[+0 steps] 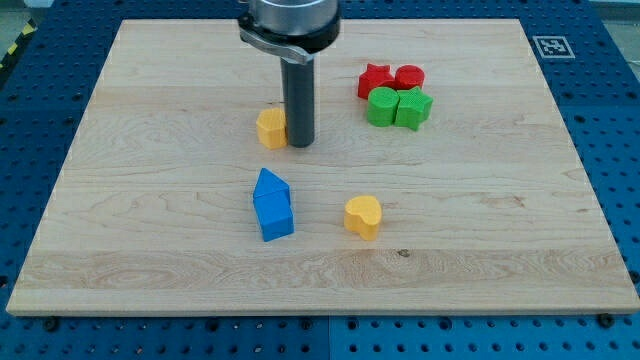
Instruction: Move your arm to the right of the heart
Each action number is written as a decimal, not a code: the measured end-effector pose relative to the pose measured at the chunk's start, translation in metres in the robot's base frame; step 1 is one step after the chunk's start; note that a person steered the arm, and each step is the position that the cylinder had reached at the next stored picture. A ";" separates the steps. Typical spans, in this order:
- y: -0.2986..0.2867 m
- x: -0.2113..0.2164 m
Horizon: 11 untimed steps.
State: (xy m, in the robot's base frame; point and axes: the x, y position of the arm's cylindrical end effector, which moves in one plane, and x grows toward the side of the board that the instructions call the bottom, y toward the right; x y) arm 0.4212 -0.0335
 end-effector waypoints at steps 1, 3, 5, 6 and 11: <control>-0.030 -0.009; -0.016 -0.005; 0.037 0.009; 0.078 0.028; 0.167 0.081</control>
